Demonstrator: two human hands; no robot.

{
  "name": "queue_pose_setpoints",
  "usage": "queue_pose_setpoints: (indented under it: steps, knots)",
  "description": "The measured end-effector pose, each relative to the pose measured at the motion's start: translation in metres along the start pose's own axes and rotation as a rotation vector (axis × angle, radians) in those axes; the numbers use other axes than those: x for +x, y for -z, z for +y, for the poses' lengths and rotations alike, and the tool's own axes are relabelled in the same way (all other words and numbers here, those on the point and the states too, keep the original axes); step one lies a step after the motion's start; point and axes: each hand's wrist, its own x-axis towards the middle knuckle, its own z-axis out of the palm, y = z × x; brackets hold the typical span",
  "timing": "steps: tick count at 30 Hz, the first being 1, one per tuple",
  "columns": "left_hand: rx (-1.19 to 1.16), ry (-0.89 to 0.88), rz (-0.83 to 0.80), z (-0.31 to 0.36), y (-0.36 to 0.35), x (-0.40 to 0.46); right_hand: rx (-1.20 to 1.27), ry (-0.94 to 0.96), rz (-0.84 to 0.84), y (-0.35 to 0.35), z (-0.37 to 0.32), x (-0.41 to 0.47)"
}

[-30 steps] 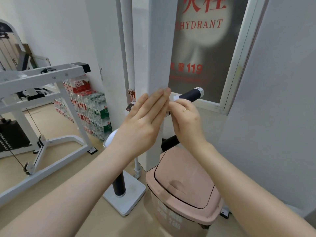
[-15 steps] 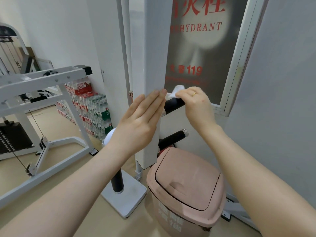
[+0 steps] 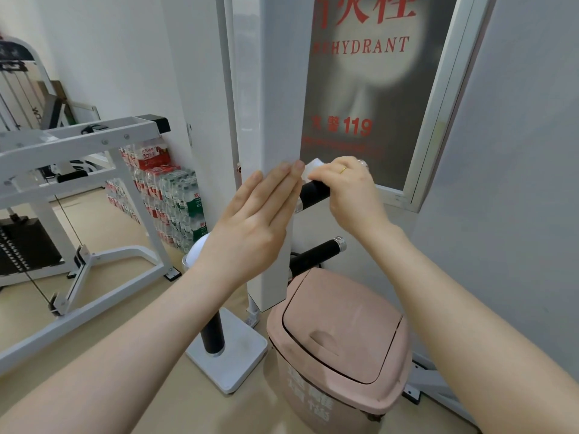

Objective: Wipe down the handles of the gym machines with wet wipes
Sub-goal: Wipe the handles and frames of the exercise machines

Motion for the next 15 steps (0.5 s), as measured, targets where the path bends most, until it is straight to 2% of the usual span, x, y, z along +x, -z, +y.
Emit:
queue_pose_setpoints:
  steps: [1,4,5,9,13,15]
  knots:
    - [0.003,-0.002,-0.002,0.0,0.0,0.0,-0.015,-0.001,-0.023,0.003,0.007,0.001]
    - [0.006,-0.006,-0.007,0.001,0.001,0.001,-0.142,-0.172,-0.048,0.012,0.026,0.004]
    - [0.005,-0.004,-0.006,0.002,0.001,0.001,-0.17,-0.167,-0.046,0.01,0.024,0.003]
    - [-0.012,0.009,0.004,0.004,0.001,0.001,-0.016,0.028,-0.07,-0.002,-0.002,-0.008]
    - [-0.033,0.014,0.008,0.003,0.002,0.001,0.153,0.097,-0.061,0.005,-0.022,-0.033]
    - [-0.036,0.012,0.006,0.003,0.002,0.001,0.156,0.146,-0.072,0.006,-0.024,-0.04]
